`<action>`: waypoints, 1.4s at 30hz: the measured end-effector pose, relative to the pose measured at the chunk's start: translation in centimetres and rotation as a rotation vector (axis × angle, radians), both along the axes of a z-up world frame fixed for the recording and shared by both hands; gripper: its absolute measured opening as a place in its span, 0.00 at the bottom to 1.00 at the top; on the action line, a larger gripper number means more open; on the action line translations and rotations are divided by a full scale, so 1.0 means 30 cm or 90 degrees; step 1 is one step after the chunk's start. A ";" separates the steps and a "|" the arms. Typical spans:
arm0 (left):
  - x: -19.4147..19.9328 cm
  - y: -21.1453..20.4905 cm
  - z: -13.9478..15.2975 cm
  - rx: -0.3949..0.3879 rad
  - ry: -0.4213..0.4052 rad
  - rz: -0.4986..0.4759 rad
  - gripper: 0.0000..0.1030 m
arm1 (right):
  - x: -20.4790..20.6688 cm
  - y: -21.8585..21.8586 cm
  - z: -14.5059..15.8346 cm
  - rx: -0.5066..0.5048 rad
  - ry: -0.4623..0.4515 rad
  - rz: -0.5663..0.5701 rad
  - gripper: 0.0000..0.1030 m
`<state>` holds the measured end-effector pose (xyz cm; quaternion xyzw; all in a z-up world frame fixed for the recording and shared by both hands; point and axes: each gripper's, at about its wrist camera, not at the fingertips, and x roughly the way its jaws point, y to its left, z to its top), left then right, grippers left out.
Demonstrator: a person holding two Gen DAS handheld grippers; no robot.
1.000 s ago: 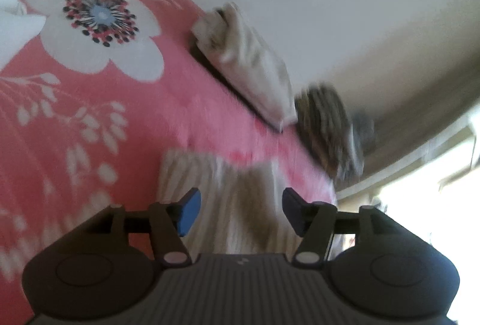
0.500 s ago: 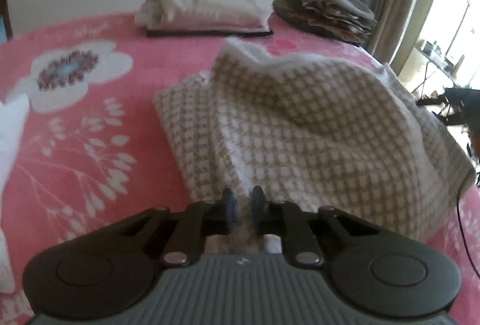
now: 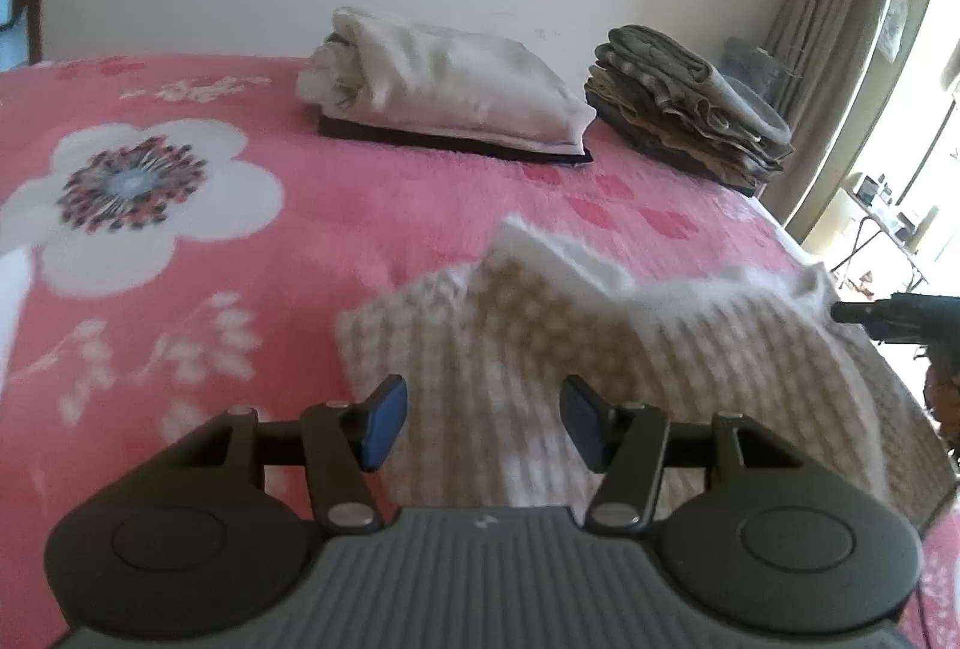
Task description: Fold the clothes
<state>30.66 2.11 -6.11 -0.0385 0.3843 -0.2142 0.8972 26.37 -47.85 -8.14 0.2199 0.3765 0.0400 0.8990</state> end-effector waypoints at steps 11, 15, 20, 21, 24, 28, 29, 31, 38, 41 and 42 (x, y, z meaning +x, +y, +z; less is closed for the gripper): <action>0.091 -0.057 -0.067 -0.081 -0.011 -0.015 0.31 | 0.049 0.003 -0.009 -0.008 -0.028 0.039 0.39; 0.082 -0.067 -0.069 -0.086 -0.028 -0.008 0.08 | 0.045 0.016 -0.001 -0.014 -0.044 0.048 0.11; 0.019 -0.035 -0.007 -0.108 -0.074 0.027 0.07 | -0.030 0.016 0.066 0.002 -0.117 0.032 0.07; 0.007 -0.002 0.014 -0.138 -0.074 0.040 0.07 | -0.047 0.001 0.083 0.023 -0.130 0.024 0.07; -0.010 0.080 0.064 -0.209 -0.069 0.058 0.07 | -0.081 -0.048 0.117 0.081 -0.153 0.003 0.07; 0.046 0.087 0.057 -0.227 -0.044 0.062 0.07 | -0.046 -0.096 0.072 0.131 -0.122 -0.027 0.07; 0.075 0.074 0.036 -0.225 -0.031 0.066 0.07 | -0.023 -0.098 0.042 0.136 -0.104 -0.039 0.07; 0.128 0.038 -0.024 -0.187 -0.005 0.063 0.07 | 0.021 -0.091 -0.019 0.122 -0.069 -0.056 0.07; 0.182 0.017 -0.134 -0.180 0.054 0.067 0.11 | 0.040 -0.089 -0.061 0.122 -0.033 -0.114 0.17; 0.183 0.044 -0.143 -0.206 0.077 0.067 0.14 | 0.003 -0.055 0.035 0.036 -0.087 -0.097 0.19; 0.183 0.055 -0.147 -0.216 0.085 0.069 0.15 | -0.005 -0.026 0.069 0.012 -0.109 -0.064 0.20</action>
